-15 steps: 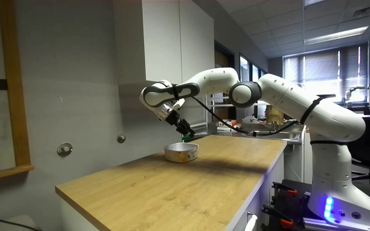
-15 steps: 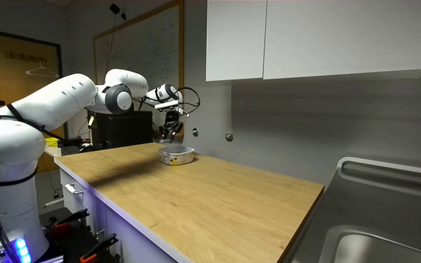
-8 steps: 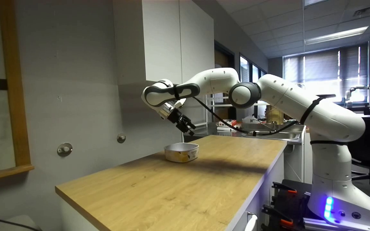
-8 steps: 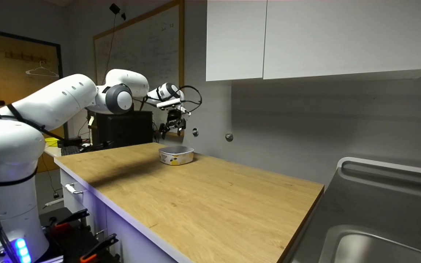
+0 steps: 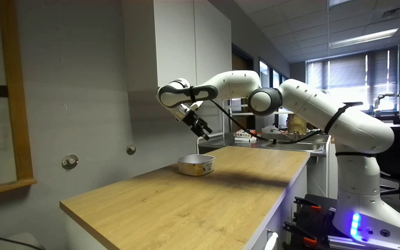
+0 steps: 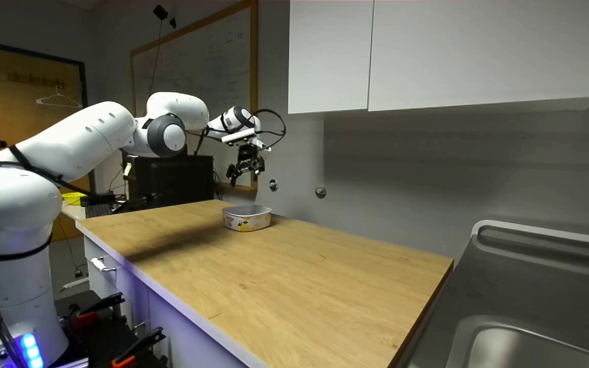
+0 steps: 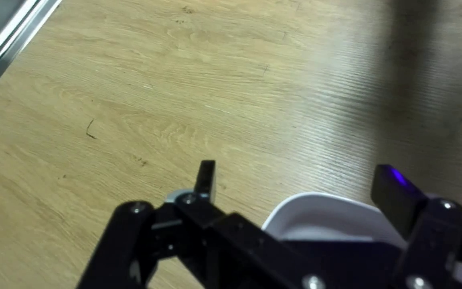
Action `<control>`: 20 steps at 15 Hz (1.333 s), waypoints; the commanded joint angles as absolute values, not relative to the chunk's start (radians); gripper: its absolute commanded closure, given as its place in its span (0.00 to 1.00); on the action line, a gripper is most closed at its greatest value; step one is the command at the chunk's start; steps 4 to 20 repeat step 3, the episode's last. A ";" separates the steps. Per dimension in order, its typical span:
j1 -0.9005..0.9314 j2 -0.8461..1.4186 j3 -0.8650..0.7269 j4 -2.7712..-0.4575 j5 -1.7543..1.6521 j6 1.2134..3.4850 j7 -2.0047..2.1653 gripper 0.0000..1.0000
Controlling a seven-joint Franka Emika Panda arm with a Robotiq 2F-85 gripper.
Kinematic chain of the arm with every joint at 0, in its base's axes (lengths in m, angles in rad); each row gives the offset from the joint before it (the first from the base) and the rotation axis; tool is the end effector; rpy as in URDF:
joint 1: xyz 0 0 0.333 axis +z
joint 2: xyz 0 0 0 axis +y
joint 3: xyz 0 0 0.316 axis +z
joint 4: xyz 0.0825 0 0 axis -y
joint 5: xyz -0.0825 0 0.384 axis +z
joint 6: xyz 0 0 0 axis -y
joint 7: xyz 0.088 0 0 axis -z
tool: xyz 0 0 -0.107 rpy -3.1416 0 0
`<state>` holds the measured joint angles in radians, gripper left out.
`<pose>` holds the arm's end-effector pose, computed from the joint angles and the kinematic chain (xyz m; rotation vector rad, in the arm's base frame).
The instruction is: Put the green marker in the white bowl
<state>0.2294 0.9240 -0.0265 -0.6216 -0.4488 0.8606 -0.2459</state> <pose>0.6806 0.0880 0.4263 2.5304 0.3535 -0.9165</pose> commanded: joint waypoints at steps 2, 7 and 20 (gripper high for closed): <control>0.161 0.815 -0.006 -0.630 -0.390 0.876 -0.249 0.00; 0.142 0.785 -0.001 -0.644 -0.372 0.885 -0.246 0.00; 0.142 0.785 -0.001 -0.644 -0.372 0.885 -0.246 0.00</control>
